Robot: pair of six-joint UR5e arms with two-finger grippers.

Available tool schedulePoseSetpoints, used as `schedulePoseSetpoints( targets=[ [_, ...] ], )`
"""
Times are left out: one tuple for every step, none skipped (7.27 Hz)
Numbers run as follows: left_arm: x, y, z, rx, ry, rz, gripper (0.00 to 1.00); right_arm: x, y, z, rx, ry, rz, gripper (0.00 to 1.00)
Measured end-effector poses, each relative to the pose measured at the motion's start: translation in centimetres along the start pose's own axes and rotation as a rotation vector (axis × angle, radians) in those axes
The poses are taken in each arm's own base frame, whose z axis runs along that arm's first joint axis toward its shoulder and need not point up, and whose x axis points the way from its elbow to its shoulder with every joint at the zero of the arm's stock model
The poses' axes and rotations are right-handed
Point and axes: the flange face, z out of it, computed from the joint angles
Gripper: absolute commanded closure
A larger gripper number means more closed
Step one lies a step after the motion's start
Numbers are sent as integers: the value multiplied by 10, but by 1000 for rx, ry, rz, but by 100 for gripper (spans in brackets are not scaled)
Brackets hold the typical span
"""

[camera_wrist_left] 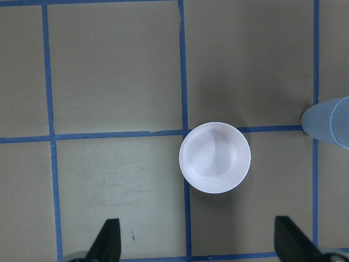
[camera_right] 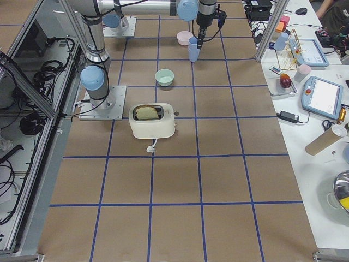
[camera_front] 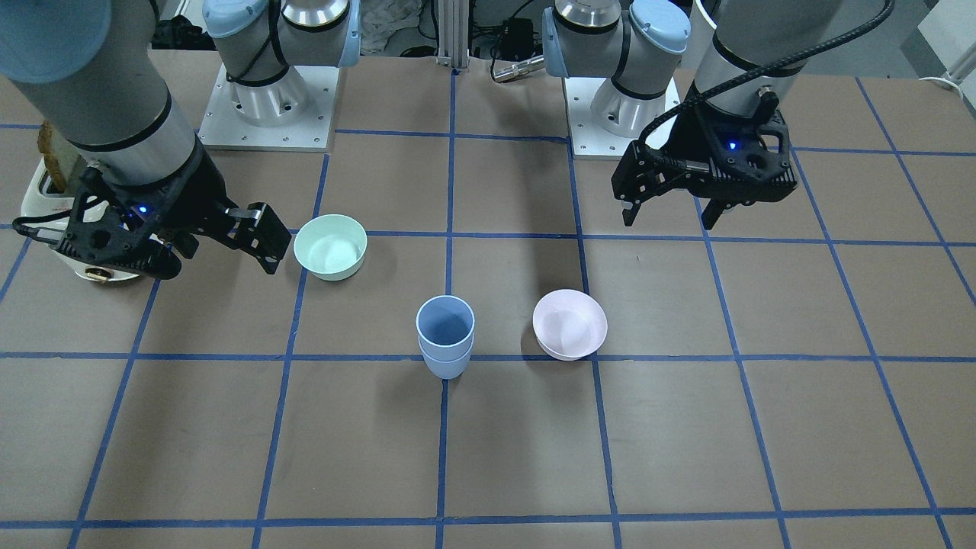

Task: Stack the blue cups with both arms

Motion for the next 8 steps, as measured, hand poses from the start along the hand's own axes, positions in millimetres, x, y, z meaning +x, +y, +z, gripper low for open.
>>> schedulePoseSetpoints(
  targets=[
    [0, 0, 0, 0, 0, 0, 0, 11, 2, -5, -10, 2, -36, 0],
    [0, 0, 0, 0, 0, 0, 0, 18, 12, -15, -19, 3, -55, 0],
    [0, 0, 0, 1, -1, 0, 0, 22, 24, -25, -34, 5, -66, 0],
    [0, 0, 0, 1, 0, 0, 0, 24, 33, -31, -44, 7, -71, 0],
    [0, 0, 0, 1, 0, 0, 0, 24, 36, -33, -51, 7, -73, 0],
    [0, 0, -1, 1, 0, 0, 0, 24, 36, -31, -56, 8, -75, 0],
    [0, 0, -1, 1, 0, 0, 0, 24, 35, -30, -59, 10, -76, 0],
    [0, 0, 0, 1, 0, 0, 0, 25, 35, -30, -60, 11, -77, 0]
  ],
)
